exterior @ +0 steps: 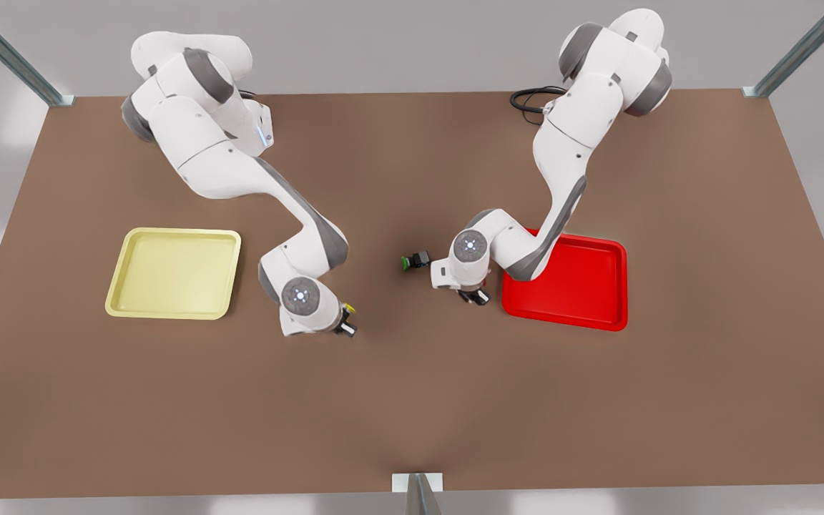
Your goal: Place the switches on the corresponding trays according to their colors
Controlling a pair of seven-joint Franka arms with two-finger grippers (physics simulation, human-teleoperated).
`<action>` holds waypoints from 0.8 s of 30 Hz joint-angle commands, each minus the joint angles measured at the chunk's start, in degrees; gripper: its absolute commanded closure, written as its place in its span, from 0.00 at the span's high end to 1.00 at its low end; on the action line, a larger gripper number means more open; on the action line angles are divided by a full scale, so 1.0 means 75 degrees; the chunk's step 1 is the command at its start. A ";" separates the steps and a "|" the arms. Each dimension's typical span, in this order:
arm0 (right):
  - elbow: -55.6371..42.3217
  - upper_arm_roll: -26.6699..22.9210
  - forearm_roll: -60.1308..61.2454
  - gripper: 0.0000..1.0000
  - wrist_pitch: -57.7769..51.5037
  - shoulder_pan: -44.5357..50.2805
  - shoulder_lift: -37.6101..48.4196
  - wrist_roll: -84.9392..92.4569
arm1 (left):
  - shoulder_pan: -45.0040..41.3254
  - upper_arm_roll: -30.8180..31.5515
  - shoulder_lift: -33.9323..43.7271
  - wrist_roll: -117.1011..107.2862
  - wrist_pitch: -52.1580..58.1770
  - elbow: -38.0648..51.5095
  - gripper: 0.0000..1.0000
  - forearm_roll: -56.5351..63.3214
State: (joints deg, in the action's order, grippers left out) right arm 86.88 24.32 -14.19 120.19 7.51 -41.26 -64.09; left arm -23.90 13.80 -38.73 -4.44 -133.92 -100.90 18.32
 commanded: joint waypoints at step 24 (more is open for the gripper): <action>0.7283 -0.0958 0.0825 1.00 0.2467 -0.3802 0.5138 0.7643 | 0.1441 -0.1793 0.3686 0.0335 0.2411 -0.0609 1.00 -0.3298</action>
State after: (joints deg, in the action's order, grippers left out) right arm 141.14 17.14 -7.99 138.54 -32.46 -2.71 -8.40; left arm -12.93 0.63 -9.45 -4.38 -114.58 -105.40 2.78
